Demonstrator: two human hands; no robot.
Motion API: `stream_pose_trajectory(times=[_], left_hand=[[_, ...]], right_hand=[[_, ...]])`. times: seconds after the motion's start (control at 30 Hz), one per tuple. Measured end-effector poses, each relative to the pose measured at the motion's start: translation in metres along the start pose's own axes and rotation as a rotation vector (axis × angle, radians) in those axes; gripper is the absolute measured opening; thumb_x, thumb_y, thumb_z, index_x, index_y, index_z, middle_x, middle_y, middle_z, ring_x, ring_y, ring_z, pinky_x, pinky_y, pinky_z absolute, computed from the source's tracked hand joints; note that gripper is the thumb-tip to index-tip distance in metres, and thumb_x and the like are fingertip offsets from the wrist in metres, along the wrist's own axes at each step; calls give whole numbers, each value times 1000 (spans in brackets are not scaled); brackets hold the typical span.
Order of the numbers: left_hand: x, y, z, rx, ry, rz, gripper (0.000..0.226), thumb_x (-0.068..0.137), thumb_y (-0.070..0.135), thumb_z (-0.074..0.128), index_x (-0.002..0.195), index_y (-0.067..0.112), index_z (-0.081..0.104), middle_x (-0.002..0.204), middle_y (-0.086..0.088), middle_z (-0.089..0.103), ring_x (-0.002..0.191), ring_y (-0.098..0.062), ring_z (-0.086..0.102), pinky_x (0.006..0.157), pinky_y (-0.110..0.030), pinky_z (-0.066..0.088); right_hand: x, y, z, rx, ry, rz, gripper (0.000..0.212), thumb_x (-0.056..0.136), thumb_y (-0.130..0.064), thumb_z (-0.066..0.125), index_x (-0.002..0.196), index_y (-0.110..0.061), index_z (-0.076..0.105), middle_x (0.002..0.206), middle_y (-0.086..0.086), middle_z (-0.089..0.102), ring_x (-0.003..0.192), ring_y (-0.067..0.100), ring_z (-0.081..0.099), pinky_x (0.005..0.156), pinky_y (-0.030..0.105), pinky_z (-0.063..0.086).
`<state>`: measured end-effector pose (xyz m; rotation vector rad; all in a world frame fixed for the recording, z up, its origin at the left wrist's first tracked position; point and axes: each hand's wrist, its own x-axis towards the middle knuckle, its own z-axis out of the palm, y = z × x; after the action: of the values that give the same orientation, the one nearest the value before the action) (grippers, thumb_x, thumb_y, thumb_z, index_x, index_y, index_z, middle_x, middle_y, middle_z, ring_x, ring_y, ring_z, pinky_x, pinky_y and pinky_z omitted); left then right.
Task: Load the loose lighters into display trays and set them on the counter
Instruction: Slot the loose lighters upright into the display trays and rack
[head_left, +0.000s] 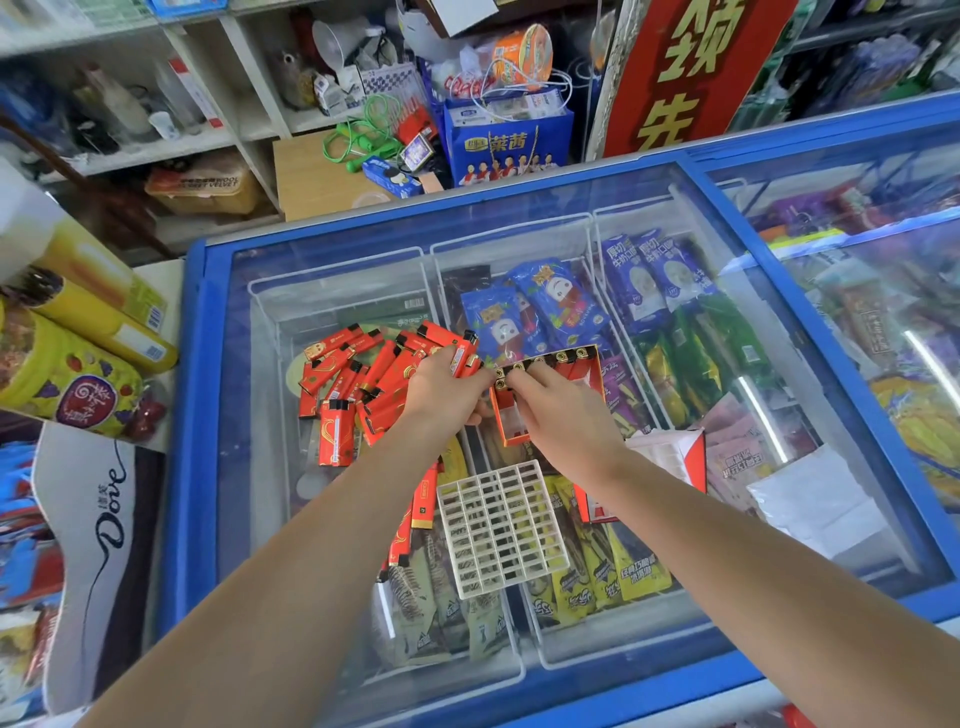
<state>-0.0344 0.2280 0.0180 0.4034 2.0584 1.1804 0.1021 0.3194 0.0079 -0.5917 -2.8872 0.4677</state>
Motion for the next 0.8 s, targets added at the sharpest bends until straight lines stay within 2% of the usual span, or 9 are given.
stream_pose_trajectory(times=[0.17,0.27,0.3,0.33,0.4,0.5,0.63,0.73,0.8], left_hand=[[-6,9,1,-25,20,11,33,93,26,70,78,38,43,59,-1,60,38,-3,55,40,-16,45],[-9,17,1,-73,13,-31,21,97,39,61,86,39,43,61,-1,58,37,-6,53,39,-17,44],[-10,22,1,-109,7,-56,12,99,41,57,91,35,50,60,-1,58,39,-8,53,40,-19,44],[-11,25,1,-153,-9,-87,16,100,40,52,98,25,56,60,-3,57,41,-12,53,40,-23,44],[-13,31,3,-308,-46,-172,25,102,32,45,103,9,57,58,-5,56,43,-17,53,43,-26,44],[-18,35,7,-404,-100,-208,26,100,18,39,94,2,59,53,-4,61,44,-17,56,53,-32,45],[-20,34,10,-313,-120,-148,31,101,9,41,123,-10,51,58,-7,64,49,-19,60,53,-33,47],[-22,32,12,-289,-138,-117,28,102,12,47,127,-3,50,59,-4,66,53,-17,63,48,-27,52],[-22,30,14,-260,-142,-79,23,102,16,52,123,5,54,65,-4,69,58,-16,65,57,-30,56]], right_hand=[[3,-2,-2,59,55,28,17,98,-8,49,112,-9,59,100,4,60,70,29,61,56,43,50],[5,-2,-7,303,201,166,15,94,-2,52,106,-8,60,90,2,63,72,21,60,62,39,51],[8,-3,-11,436,229,256,16,93,-1,53,104,-10,61,87,1,64,72,18,60,66,36,52],[11,-4,-16,595,238,361,17,92,-1,54,102,-12,62,86,0,66,70,18,62,67,35,53],[17,-9,-27,916,204,533,21,91,-2,53,99,-17,65,90,5,69,66,22,68,65,38,57],[20,-12,-42,1195,77,563,24,92,-5,53,104,-18,70,92,7,73,63,18,69,56,29,55],[15,-9,-51,1271,-77,496,22,92,-5,62,102,-20,73,80,4,73,71,16,70,61,28,56],[11,-4,-53,1286,-87,498,22,91,-2,65,105,-18,73,87,7,74,76,17,73,65,25,57],[10,-3,-53,1308,-77,534,27,90,-2,67,115,-11,70,93,12,73,81,21,73,69,26,57]])
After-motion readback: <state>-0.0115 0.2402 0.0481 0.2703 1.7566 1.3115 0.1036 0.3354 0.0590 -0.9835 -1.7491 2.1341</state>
